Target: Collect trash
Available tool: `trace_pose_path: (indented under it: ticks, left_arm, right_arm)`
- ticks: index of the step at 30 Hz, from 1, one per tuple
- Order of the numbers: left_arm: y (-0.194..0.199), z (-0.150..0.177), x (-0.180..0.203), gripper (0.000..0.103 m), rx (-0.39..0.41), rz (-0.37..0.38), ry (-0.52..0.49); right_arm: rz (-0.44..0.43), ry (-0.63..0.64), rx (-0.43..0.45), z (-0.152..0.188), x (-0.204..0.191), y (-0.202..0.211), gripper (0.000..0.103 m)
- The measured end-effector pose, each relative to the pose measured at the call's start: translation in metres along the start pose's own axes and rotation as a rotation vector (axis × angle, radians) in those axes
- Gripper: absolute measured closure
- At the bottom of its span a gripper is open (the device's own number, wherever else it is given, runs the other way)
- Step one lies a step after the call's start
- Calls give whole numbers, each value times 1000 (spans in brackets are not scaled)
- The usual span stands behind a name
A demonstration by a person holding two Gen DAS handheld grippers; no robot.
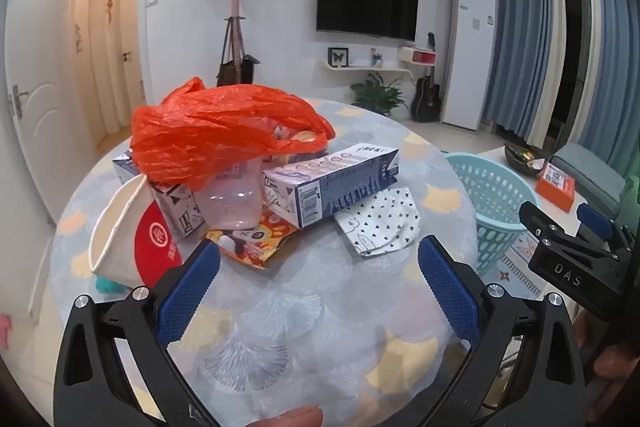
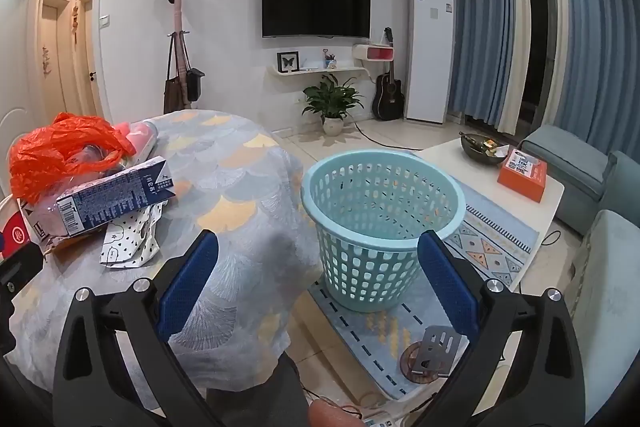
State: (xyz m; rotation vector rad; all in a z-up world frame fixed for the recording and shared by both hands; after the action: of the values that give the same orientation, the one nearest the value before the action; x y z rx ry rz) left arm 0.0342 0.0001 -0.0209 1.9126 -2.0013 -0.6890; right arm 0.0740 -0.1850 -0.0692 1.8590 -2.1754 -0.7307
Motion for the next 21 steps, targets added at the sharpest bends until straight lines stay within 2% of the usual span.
trace_pose_path:
  ticks: [21]
  left_arm:
    - [-4, 5, -2, 7, -16, 0, -3]
  right_arm:
    - [0, -3, -14, 5, -2, -3, 8]
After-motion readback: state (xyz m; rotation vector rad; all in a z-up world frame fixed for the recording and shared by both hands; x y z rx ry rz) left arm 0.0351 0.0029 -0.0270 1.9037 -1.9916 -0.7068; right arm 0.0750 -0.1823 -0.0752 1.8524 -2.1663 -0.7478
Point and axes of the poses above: each gripper's, at about its wrist camera, not at the fingertips, and y roughly against the way its jaws point, x to its right, z to its underside, the point moved 4 cm from there along -y, roughly the way its jaws point, and after that the axes turned 10 degrees about -y, right-handed, at the moved point
